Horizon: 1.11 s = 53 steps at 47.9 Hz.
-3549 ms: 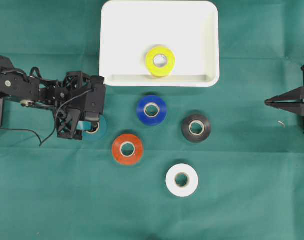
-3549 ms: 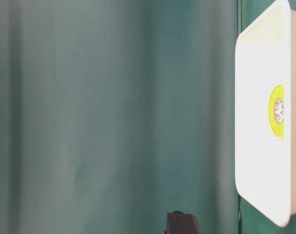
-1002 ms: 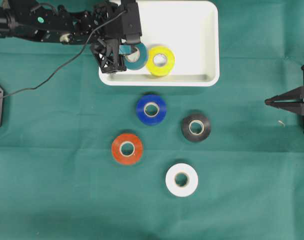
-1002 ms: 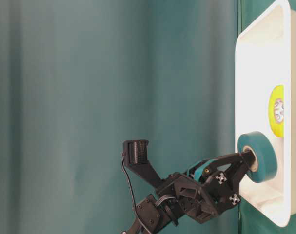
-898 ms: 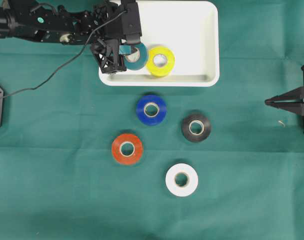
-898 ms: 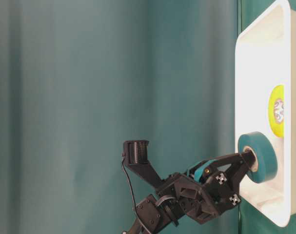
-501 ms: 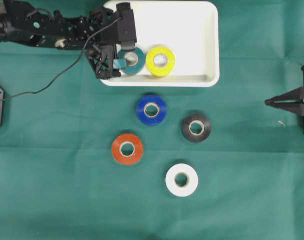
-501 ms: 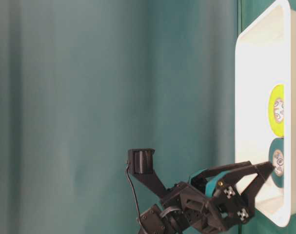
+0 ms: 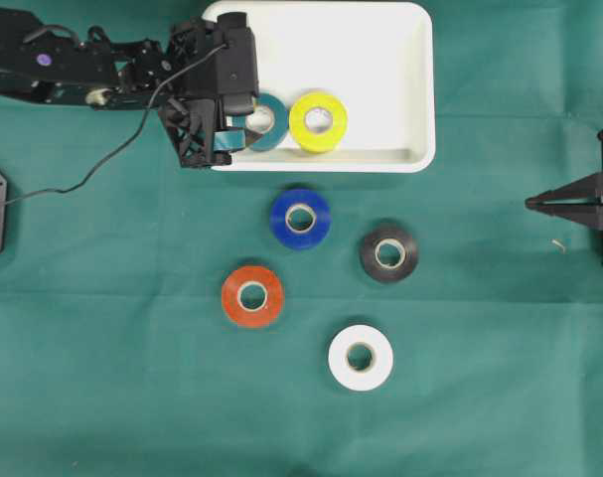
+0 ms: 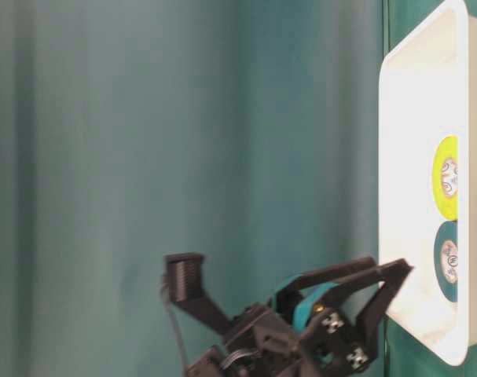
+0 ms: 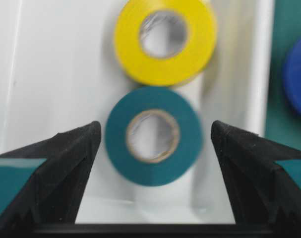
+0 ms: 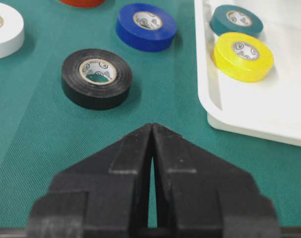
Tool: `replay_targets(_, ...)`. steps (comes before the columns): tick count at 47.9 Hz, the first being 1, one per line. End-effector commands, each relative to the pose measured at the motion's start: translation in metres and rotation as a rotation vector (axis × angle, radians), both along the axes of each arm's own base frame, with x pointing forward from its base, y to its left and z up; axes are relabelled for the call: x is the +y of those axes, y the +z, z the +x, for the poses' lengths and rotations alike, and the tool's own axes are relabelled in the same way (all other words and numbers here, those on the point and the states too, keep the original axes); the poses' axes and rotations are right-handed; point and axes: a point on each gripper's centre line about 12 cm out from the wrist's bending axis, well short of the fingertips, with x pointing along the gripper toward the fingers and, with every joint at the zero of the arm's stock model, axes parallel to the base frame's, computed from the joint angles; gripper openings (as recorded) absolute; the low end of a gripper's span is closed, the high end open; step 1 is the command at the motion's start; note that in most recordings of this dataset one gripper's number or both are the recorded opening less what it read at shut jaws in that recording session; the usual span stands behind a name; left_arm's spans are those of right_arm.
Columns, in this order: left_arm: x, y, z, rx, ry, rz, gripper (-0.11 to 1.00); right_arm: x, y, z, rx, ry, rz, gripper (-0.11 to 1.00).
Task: Put the tape into the white case with the left arm.
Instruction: 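Lower the teal tape into the case beside the yellow roll and release, then withdraw the left gripper and move it over the blue tape roll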
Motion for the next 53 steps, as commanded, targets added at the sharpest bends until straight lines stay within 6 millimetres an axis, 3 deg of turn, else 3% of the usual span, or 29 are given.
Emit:
replay_targets(1,-0.015,0.026,0.002,-0.074,-0.04,0.019,0.89,0.0,0.004,0.002,-0.011,0.0,-0.001,-0.09)
replay_targets(15,-0.059,0.057,-0.004,-0.161,-0.157,0.031,0.89,0.0,0.004,0.002,-0.012,0.0,-0.001,-0.09)
replay_targets(30,-0.087,0.065,-0.02,-0.231,-0.223,0.025,0.89,0.0,0.004,0.002,-0.011,0.0,-0.001,-0.09)
replay_targets(53,-0.099,0.074,-0.07,-0.454,-0.211,-0.011,0.89,0.0,0.004,0.002,-0.012,0.0,-0.001,-0.09)
